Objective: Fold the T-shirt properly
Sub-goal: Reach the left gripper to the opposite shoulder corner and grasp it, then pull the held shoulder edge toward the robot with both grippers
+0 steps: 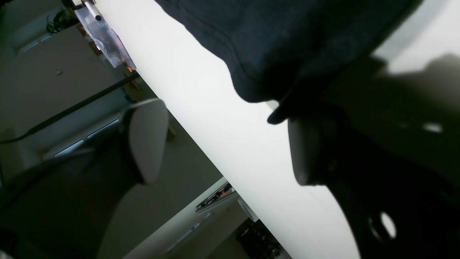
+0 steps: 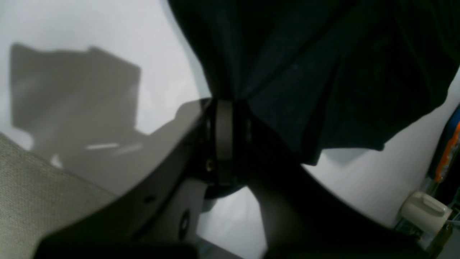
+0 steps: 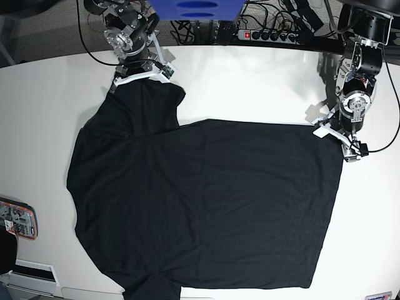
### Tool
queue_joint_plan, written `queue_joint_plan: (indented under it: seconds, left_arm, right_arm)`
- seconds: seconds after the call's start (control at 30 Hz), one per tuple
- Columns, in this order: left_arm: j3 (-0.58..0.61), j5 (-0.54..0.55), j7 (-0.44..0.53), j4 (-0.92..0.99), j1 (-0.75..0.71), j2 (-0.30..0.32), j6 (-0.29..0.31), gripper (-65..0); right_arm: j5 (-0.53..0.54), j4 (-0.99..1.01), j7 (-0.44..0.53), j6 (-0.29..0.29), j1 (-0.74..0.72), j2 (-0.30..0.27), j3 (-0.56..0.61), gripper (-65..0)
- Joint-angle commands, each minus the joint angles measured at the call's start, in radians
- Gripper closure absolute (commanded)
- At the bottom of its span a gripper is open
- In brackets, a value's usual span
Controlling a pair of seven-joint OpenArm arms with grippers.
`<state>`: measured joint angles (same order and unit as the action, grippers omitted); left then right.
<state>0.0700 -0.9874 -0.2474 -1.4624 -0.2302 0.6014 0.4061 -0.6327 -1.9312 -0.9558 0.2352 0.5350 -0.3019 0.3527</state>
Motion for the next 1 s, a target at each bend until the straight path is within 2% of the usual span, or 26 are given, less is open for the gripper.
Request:
queue_joint_plan:
  seconds: [0.0, 0.07, 0.13, 0.23, 0.33, 0.37, 0.5, 0.67, 0.97]
  left_arm:
    - [0.014, 0.054, 0.039, 0.018, -0.021, -0.001, 0.076, -49.6]
    - [0.015, 0.054, 0.039, 0.018, -0.024, -0.001, 0.076, -48.2]
    - [0.015, 0.054, 0.039, 0.018, -0.024, -0.001, 0.08, -42.8]
    - [0.017, 0.052, 0.039, 0.018, -0.025, -0.001, 0.081, -25.1]
    - [0.015, 0.057, 0.038, 0.018, -0.025, -0.001, 0.081, -2.4]
    - [0.012, 0.06, 0.038, 0.018, -0.025, -0.001, 0.078, 0.0]
    - [0.009, 0.063, 0.038, 0.018, -0.024, -0.004, 0.076, 0.0]
    - [-0.017, 0.063, 0.039, 0.018, -0.024, -0.038, 0.075, 0.0]
    - [-0.019, 0.065, 0.043, 0.016, -0.024, -0.038, 0.075, 0.0]
  right_arm:
    - [0.017, -0.006, -0.016, 0.014, 0.01, -0.004, -0.002, 0.0]
    - [0.017, -0.006, -0.016, 0.014, 0.01, -0.004, -0.002, 0.0]
    - [0.017, -0.006, -0.016, 0.014, 0.01, -0.004, -0.001, 0.0]
    - [0.017, -0.006, -0.016, 0.014, 0.01, -0.004, 0.001, 0.0]
    - [0.017, -0.006, -0.016, 0.014, 0.01, -0.004, 0.001, 0.0]
    - [0.017, -0.006, -0.016, 0.014, 0.01, -0.004, 0.001, 0.0]
    - [0.017, -0.006, -0.016, 0.014, 0.01, -0.004, -0.001, 0.0]
    - [0.017, -0.007, -0.016, 0.014, 0.009, -0.004, -0.005, 0.0]
    - [0.017, -0.007, -0.012, 0.014, -0.022, -0.004, -0.007, 0.0]
